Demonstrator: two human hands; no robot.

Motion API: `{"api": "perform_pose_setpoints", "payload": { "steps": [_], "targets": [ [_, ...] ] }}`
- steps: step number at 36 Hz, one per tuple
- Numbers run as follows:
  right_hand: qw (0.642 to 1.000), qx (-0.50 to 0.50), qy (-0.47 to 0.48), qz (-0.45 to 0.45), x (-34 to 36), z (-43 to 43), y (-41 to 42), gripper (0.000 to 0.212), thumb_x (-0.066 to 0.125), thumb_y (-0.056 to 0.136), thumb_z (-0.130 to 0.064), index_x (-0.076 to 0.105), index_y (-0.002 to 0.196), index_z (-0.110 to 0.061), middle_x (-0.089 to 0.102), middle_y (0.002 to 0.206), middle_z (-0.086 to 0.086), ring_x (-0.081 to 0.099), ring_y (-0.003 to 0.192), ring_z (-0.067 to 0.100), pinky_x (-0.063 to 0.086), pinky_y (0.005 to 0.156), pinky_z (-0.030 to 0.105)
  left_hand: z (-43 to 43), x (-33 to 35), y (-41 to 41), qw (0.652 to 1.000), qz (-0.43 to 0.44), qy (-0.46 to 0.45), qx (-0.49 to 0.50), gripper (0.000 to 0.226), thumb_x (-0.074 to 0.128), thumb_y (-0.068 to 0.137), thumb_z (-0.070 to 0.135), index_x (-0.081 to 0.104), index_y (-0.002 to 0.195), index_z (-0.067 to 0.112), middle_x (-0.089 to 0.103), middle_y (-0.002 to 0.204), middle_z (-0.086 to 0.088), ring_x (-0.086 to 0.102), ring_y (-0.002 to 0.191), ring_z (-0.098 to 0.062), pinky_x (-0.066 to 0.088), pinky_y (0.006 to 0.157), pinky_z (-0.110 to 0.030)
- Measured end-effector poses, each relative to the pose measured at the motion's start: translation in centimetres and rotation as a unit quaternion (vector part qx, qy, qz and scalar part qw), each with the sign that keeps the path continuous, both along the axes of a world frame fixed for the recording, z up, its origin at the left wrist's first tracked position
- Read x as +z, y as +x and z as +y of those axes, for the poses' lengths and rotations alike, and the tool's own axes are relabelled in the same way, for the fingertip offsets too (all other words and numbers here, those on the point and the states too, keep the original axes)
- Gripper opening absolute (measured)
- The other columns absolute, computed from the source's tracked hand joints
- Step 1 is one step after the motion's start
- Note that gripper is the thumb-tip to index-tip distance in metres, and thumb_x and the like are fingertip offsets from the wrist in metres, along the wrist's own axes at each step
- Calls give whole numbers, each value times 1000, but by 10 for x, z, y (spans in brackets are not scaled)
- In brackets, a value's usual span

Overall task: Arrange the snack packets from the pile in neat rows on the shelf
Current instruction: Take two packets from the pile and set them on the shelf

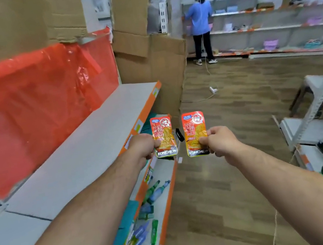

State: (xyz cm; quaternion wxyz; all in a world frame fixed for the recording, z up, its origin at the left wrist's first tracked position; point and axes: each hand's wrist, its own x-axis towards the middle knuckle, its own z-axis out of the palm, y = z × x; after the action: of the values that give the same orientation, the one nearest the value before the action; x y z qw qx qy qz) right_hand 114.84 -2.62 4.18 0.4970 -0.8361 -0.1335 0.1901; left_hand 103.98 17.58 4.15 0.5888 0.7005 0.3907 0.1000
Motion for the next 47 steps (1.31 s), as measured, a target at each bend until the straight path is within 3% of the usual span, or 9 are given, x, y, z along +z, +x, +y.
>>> {"api": "perform_pose_setpoints", "payload": {
  "steps": [3,8,15,19,35,39,47],
  "targets": [
    [1000,9,8,-4,14,-2,42,16,69,87,-16,56,79,-13,53,59,8,40,50,20,25,42,25,-2,13,34,1000,3,17,9,16,70,87,9,55,83,10,46,70,-10,34,50,-18,27,45,-26],
    [999,23,23,4,24,3,95,24,68,88,-14,49,74,-14,49,56,8,37,48,19,22,41,23,4,21,83,999,-3,22,26,15,71,85,8,56,87,10,48,73,-11,37,56,-20,31,51,-30],
    [999,29,35,11,18,19,154,20,68,88,-10,52,77,-11,49,58,7,37,46,16,23,35,18,21,17,146,999,-2,1,35,12,69,87,8,57,90,10,49,75,-10,36,55,-17,30,48,-28],
    [998,28,40,27,10,37,185,30,69,87,-9,46,69,-14,47,53,6,37,43,15,23,34,19,36,11,180,1000,-2,4,29,10,68,87,6,59,91,9,49,73,-9,38,56,-16,32,48,-27],
    [996,79,28,10,26,204,319,26,66,89,-5,47,73,-10,46,54,5,38,34,7,25,32,16,192,3,310,996,-24,-9,82,9,69,85,4,62,82,8,50,63,-10,38,47,-17,30,48,-24],
    [995,90,39,12,25,246,341,28,66,89,-4,47,70,-11,47,49,0,38,30,3,25,31,15,229,4,328,994,-36,-22,98,7,68,86,3,63,92,5,54,72,-12,40,51,-17,32,50,-26],
    [990,138,32,12,25,319,380,17,68,88,-7,55,78,-9,51,51,0,40,29,1,26,30,16,288,5,346,988,-52,-25,146,13,70,84,1,61,81,11,54,75,-13,40,53,-18,31,53,-25]
  ]
}}
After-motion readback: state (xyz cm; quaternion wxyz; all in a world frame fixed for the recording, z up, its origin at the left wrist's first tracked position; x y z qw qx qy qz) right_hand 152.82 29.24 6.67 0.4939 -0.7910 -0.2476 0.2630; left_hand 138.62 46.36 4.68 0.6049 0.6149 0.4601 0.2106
